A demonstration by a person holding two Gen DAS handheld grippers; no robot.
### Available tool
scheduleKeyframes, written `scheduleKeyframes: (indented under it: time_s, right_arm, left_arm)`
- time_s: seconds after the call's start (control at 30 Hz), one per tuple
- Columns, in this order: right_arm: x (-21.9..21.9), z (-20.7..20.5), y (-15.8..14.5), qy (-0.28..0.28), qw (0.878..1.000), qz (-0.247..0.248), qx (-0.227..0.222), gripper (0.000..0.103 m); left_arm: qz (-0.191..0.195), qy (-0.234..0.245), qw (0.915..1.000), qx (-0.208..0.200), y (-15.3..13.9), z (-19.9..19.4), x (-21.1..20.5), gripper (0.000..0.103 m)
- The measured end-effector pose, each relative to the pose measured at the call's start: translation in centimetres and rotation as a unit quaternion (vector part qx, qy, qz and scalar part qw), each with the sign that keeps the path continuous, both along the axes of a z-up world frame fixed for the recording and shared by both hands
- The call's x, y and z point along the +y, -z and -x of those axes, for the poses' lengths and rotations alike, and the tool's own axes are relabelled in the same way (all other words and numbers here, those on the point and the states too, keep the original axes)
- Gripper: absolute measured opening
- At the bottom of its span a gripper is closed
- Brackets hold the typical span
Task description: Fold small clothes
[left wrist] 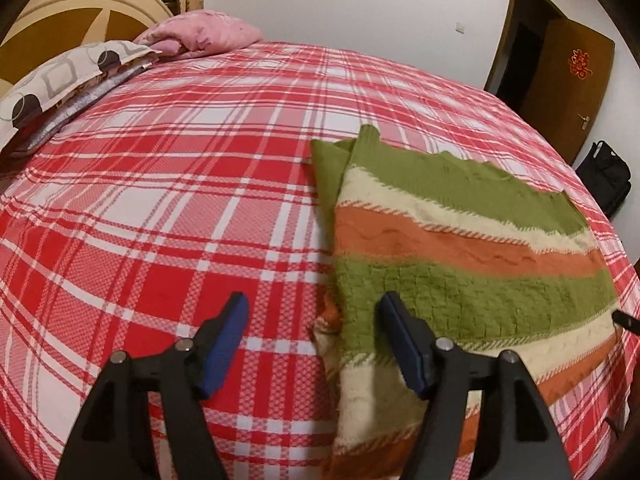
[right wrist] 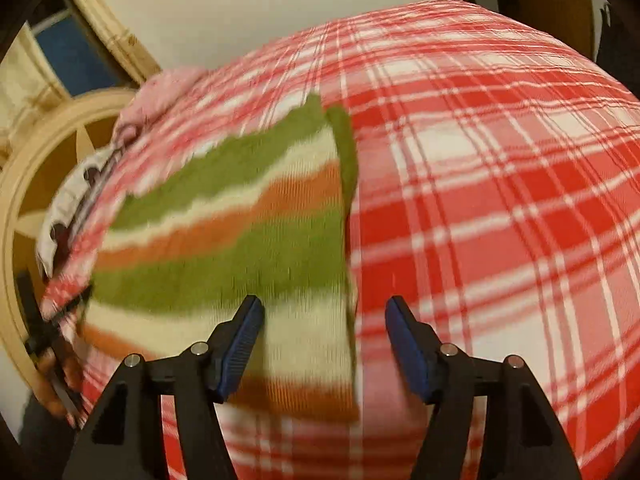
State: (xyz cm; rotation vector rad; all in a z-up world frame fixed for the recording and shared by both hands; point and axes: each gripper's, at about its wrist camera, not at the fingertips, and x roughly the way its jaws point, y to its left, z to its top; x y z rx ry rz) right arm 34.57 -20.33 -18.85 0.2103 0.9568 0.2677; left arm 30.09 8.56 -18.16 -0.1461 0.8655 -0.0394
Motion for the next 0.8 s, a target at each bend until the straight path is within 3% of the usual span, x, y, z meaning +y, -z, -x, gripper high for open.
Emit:
scheduleKeyframes:
  time_s: [0.17,0.27,0.47,0.63,0.73,0.8]
  right_arm:
    - [1.0,1.5,0.5,-0.012,1.000,0.022,-0.012,0.065]
    - [1.0,1.8,0.9,0.002,0.999,0.037,-0.019,0.060]
    - [1.3,2.8,1.0,0.001,0.998,0.065,-0.025,0.060]
    - [0.8,3.4,0.5,0.003,0.998,0.066,-0.024,0.060]
    - [0.6,4.4,-0.6,0.002,0.998,0.047,-0.047,0.059]
    - [0.6,4.4,-0.8,0.005,0.998,0.046,-0.050,0.055]
  left_arm:
    - [0.007,-0.005,0.9999,0.006,0.4,-0.2,0.3,0.078]
    - [0.009,-0.005,0.9999,0.007,0.4,-0.1,0.5,0.079]
    - [0.017,-0.009,0.9997,0.015,-0.1,1.4,0.9,0.079]
    - [0.029,0.001,0.9996,0.003,-0.5,4.3,1.5,0.079]
    - [0.046,0.016,0.9988,-0.004,-0.5,5.5,1.8,0.079]
    - [0.013,0.018,0.9997,0.013,0.0,5.0,1.1,0.079]
